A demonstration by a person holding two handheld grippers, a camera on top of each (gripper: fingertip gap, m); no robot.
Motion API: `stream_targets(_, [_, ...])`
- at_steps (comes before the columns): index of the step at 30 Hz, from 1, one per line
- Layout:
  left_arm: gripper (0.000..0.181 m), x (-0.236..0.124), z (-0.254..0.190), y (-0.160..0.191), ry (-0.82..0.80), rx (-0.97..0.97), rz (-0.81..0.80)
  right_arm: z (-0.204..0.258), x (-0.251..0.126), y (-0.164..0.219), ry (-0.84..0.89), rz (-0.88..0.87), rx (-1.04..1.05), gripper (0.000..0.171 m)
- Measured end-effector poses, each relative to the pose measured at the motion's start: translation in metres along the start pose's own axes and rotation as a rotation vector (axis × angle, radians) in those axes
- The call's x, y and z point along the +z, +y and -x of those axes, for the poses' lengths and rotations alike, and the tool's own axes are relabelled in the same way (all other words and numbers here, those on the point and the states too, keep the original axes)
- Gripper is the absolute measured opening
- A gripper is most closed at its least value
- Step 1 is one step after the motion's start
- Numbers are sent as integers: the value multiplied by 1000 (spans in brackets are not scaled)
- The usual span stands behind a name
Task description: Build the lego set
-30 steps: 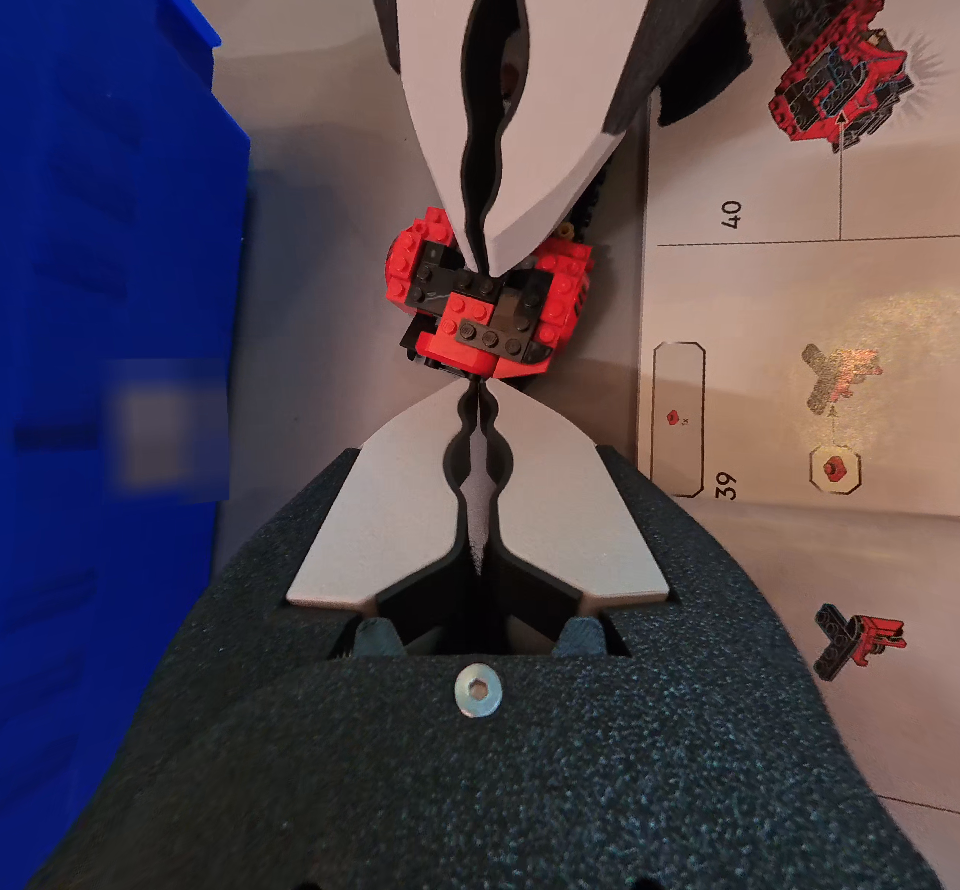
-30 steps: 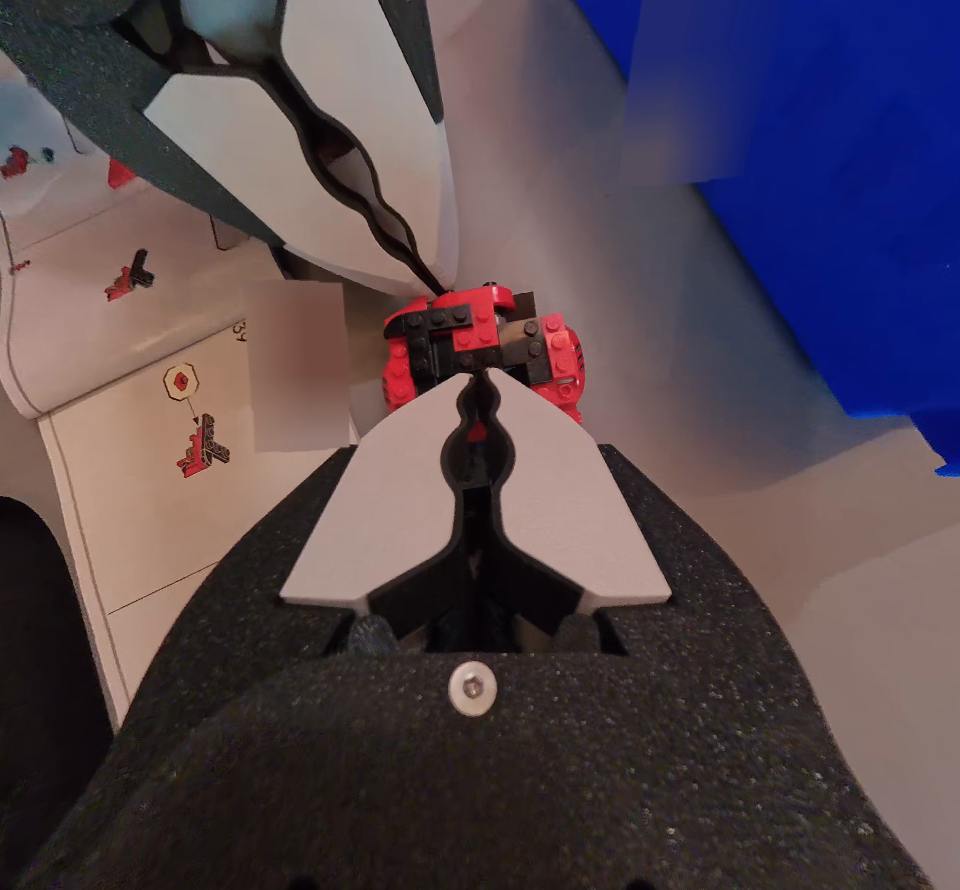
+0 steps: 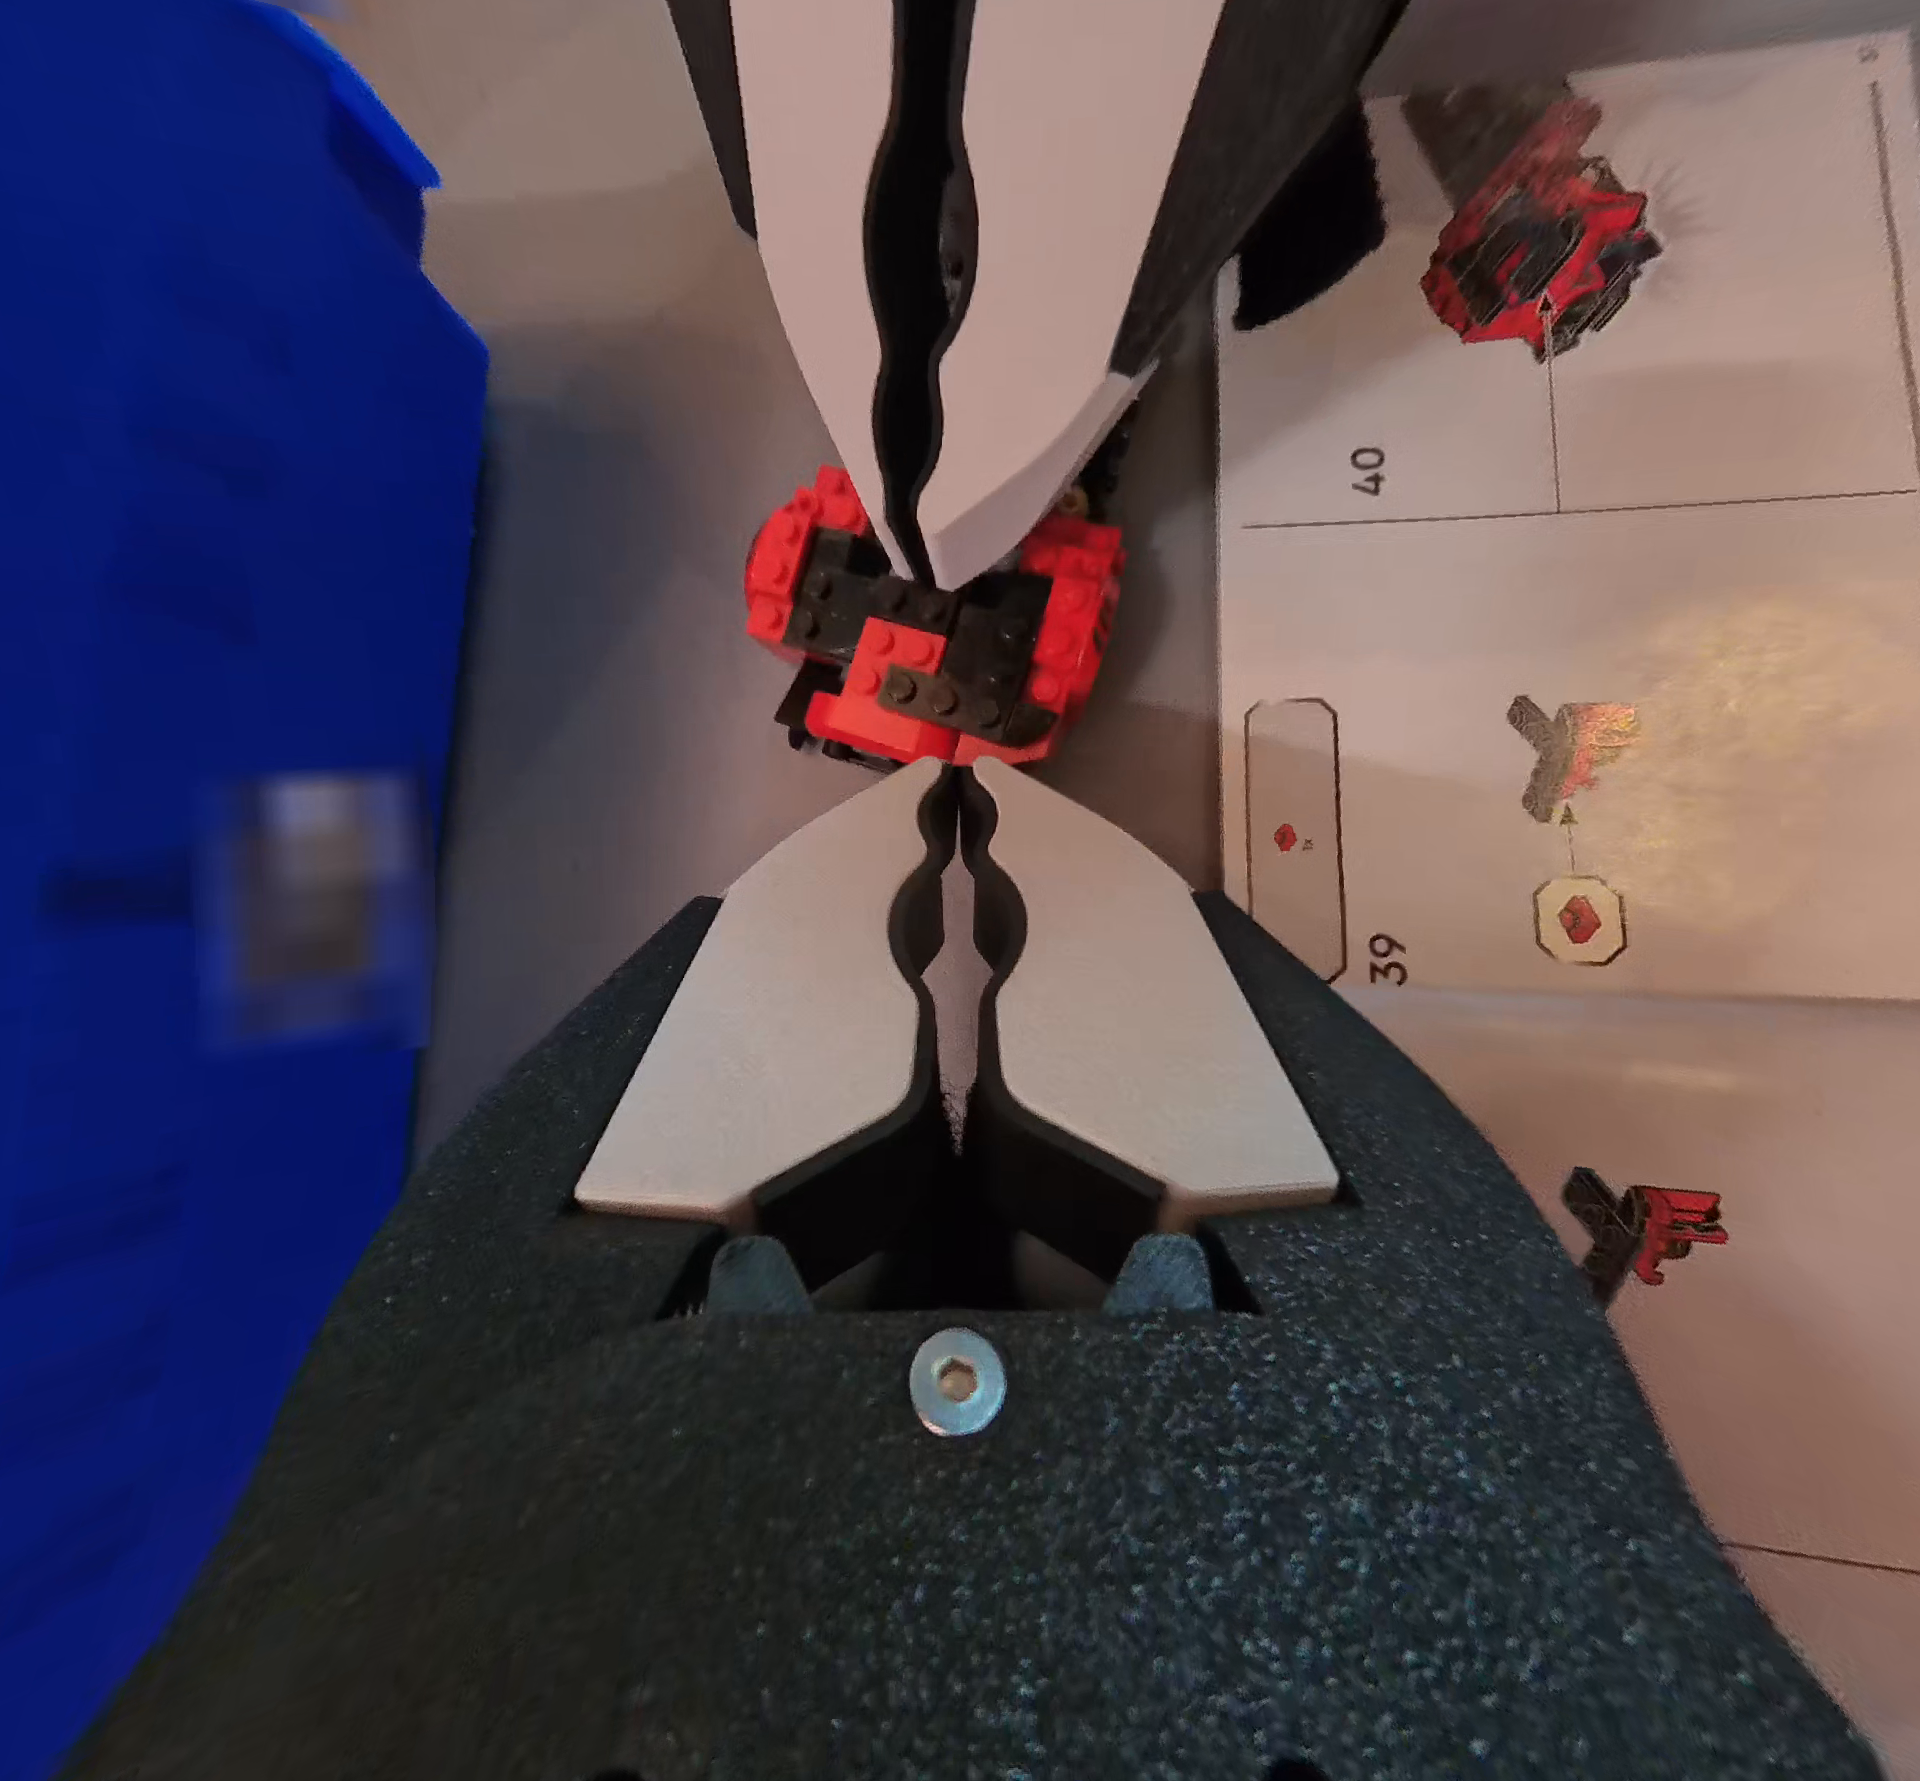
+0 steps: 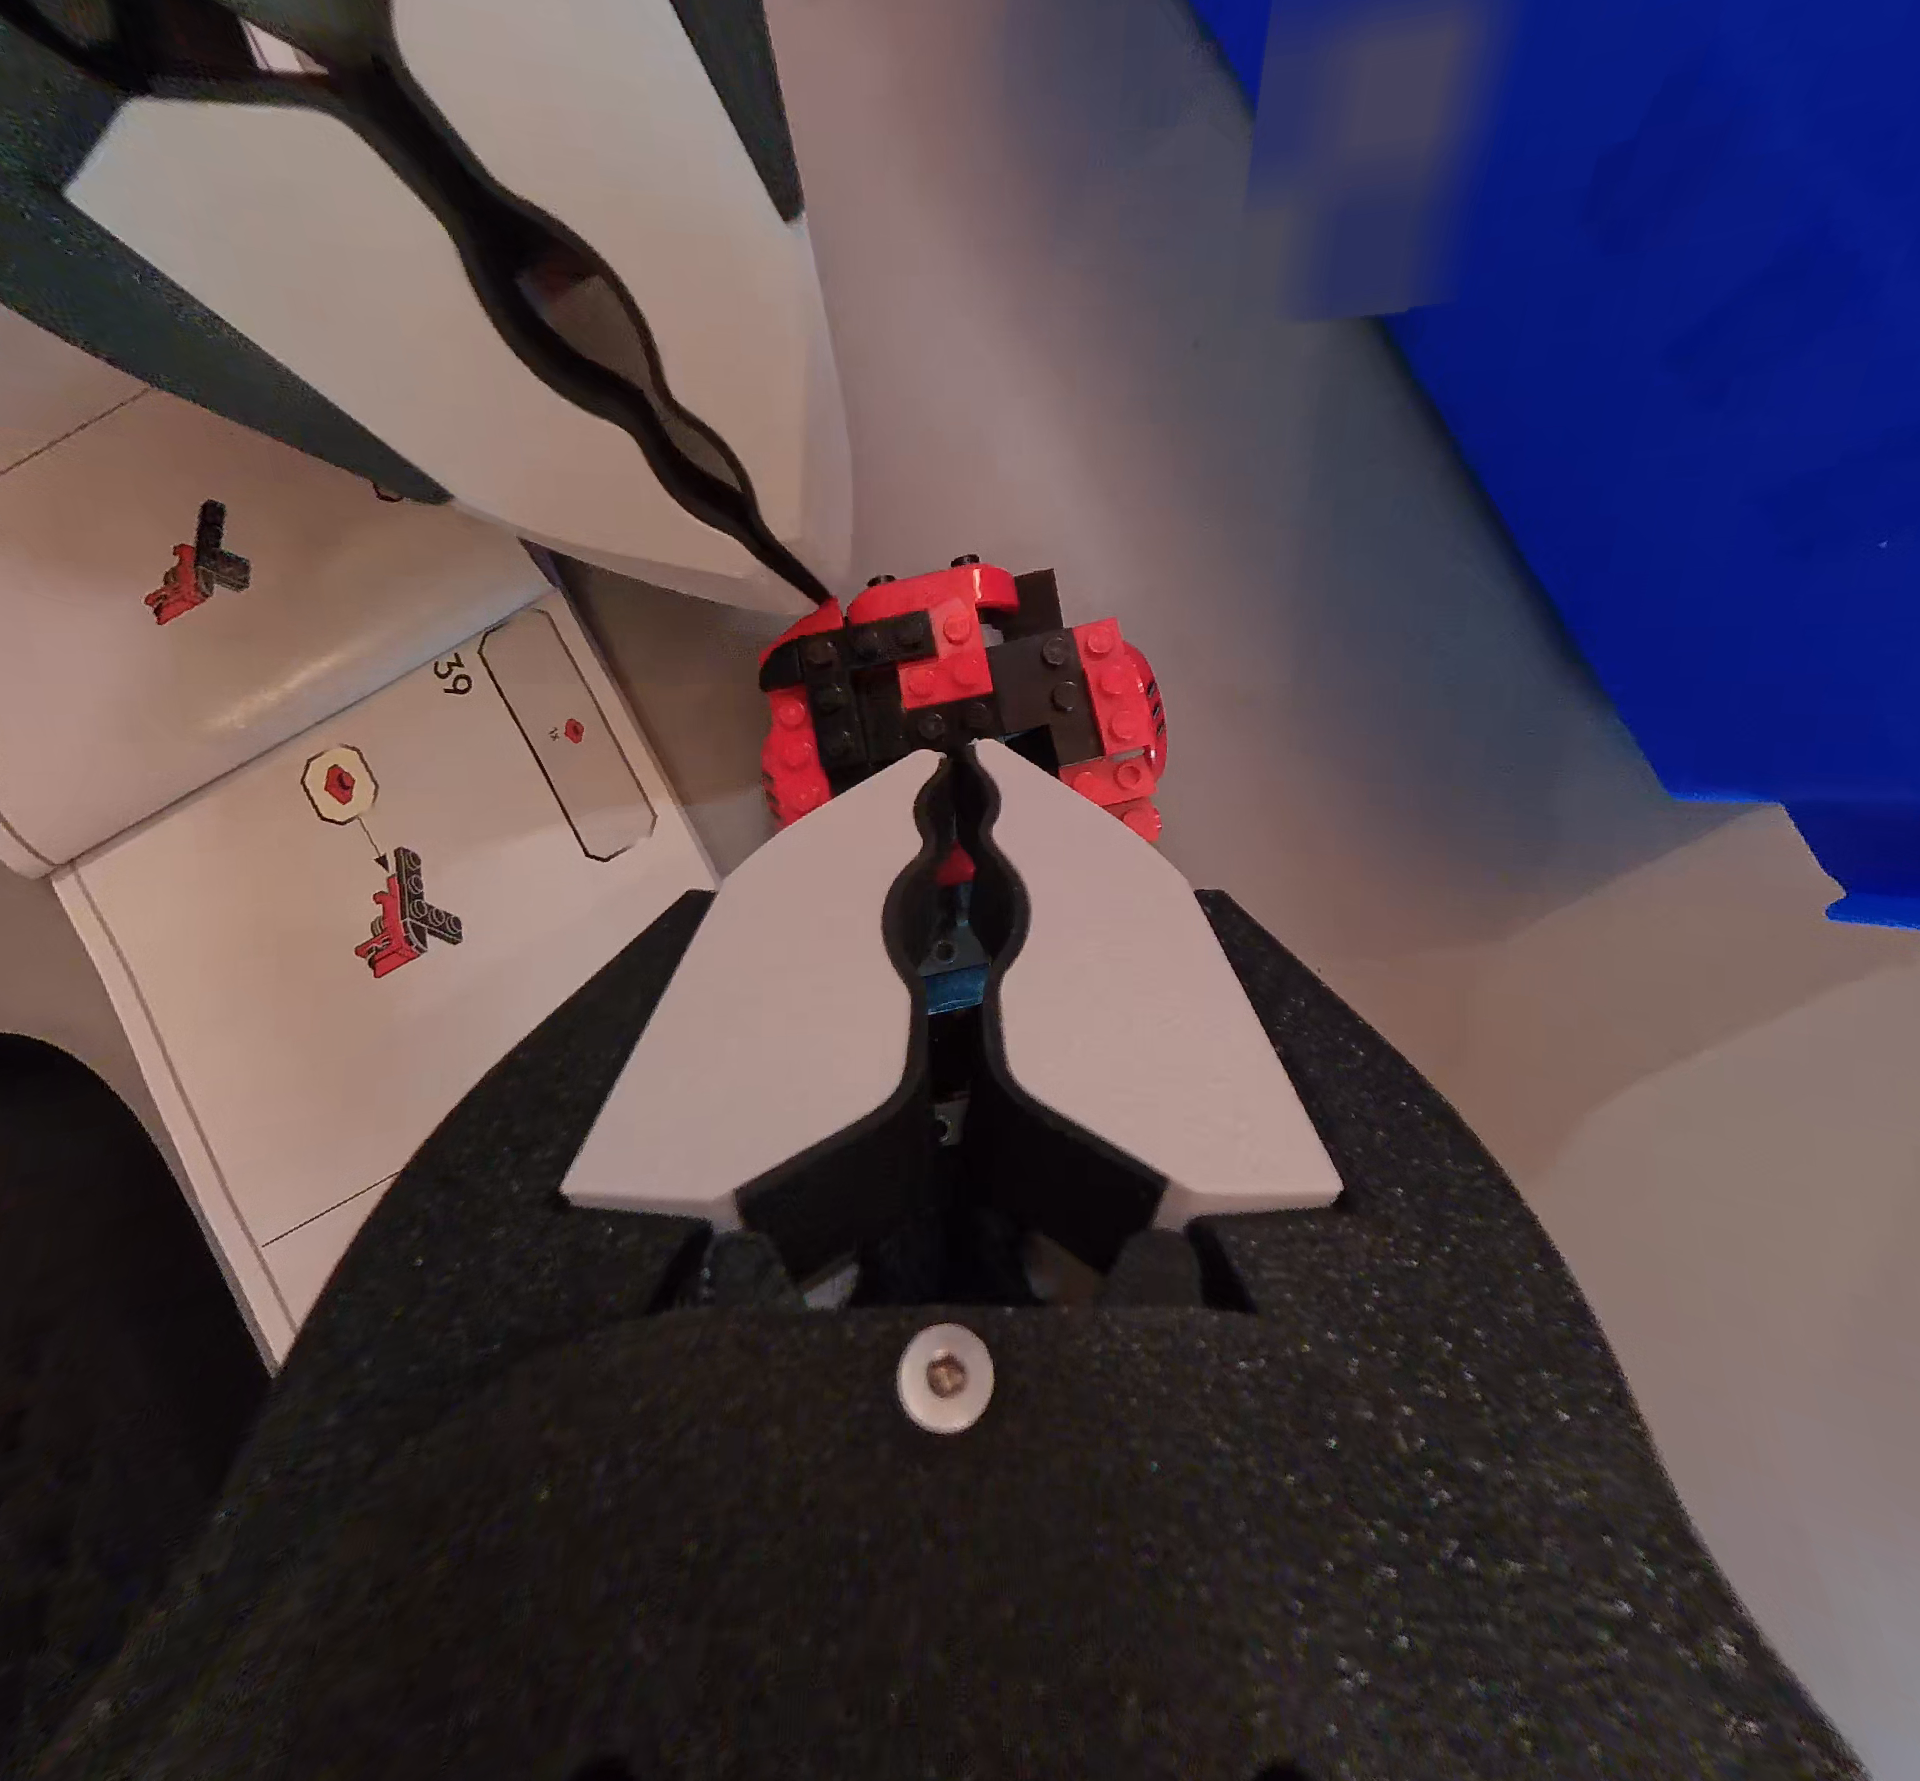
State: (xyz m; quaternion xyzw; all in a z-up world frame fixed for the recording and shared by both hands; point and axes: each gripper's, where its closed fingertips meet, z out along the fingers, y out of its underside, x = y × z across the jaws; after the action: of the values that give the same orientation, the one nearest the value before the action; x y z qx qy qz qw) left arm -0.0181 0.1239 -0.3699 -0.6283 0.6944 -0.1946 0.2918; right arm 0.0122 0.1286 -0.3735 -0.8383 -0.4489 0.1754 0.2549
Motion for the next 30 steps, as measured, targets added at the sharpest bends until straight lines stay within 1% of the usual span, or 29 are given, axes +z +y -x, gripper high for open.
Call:
stream_targets(13, [0, 1, -4, -2, 27, -7, -16, -2, 1, -1, 4, -9, 3, 0])
stream_targets(26, [0, -1, -2, -3, 22, -16, -18, -4, -1, -2, 11, 42, -34, 0])
stream_targets(27, [0, -3, -1, -4, 17, -19, -24, -4, -3, -3, 5, 29, -22, 13])
stream_targets(30, [0, -7, 8, -6, -19, -34, -51, -7, -14, -9, 11, -7, -20, 15])
